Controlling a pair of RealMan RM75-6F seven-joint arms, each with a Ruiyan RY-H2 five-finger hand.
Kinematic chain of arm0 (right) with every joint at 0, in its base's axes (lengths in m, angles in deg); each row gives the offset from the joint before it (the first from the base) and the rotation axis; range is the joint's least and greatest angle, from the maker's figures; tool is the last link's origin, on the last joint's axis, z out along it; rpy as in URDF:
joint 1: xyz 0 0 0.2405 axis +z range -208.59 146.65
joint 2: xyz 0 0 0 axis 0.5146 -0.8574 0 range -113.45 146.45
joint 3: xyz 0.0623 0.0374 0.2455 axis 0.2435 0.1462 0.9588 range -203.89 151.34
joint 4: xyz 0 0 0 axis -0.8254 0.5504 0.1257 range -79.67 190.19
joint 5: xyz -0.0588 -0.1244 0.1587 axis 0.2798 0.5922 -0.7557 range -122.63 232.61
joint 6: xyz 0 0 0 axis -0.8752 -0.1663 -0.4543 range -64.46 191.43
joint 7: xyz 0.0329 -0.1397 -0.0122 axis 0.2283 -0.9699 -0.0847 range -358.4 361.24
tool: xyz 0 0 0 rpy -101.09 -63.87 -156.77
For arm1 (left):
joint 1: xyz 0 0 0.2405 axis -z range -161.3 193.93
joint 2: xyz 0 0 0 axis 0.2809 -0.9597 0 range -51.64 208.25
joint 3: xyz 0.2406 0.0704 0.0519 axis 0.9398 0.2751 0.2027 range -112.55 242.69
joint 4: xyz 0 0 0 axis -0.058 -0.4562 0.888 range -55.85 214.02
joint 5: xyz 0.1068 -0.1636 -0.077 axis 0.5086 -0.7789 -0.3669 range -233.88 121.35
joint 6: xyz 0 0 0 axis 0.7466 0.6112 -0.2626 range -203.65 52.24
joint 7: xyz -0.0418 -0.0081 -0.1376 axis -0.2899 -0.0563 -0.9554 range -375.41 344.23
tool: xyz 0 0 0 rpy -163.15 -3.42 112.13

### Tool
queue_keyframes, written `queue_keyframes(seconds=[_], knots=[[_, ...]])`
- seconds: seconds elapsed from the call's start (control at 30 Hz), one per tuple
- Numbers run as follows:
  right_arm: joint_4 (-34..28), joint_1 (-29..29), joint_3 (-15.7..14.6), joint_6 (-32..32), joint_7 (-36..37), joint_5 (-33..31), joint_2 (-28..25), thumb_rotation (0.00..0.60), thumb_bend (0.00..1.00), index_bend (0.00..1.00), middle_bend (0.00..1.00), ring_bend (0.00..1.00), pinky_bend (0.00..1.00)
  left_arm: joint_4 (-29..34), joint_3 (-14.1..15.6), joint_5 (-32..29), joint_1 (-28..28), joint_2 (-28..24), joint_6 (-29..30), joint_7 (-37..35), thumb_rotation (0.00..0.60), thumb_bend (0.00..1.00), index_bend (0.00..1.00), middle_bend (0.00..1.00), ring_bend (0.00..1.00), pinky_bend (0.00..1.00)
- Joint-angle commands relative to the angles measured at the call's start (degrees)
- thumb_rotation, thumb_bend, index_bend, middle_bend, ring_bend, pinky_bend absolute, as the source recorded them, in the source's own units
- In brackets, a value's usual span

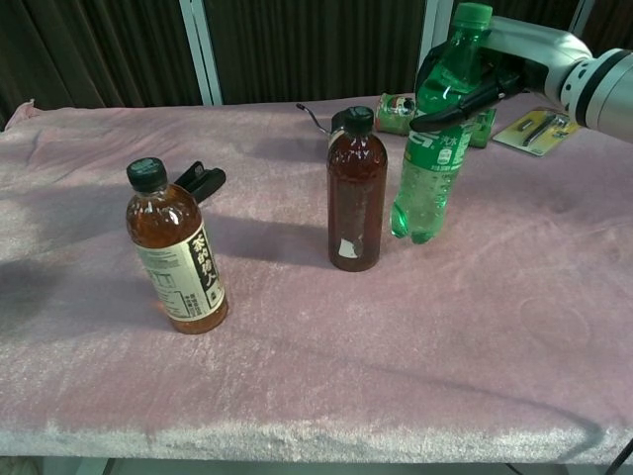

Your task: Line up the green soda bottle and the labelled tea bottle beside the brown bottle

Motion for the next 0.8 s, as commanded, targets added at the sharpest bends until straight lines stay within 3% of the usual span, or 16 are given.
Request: queue_keyframes(seconds=[0.03,0.8], knots=[[0.55,0.45,-0.34,-0.76,-1.26,-0.23,0.62,0.6,0.22,1.0,0.64,0.59,0.61,0.02,-0.08,-0.11,-0.03,-0.02,0.06,-0.07,0.6,0.36,0.0,0.01,0.0,0.0],[4.36,1.76,-1.39,-1.44,-8.49,-1.04,4.22,0.6,0.22,1.0,0.64,0.59,0.61,-0.12,0.34,-0.01,0.27,0.16,-0.71,0.28,0.6,0.36,0.0,0.01,0.0,0.0]])
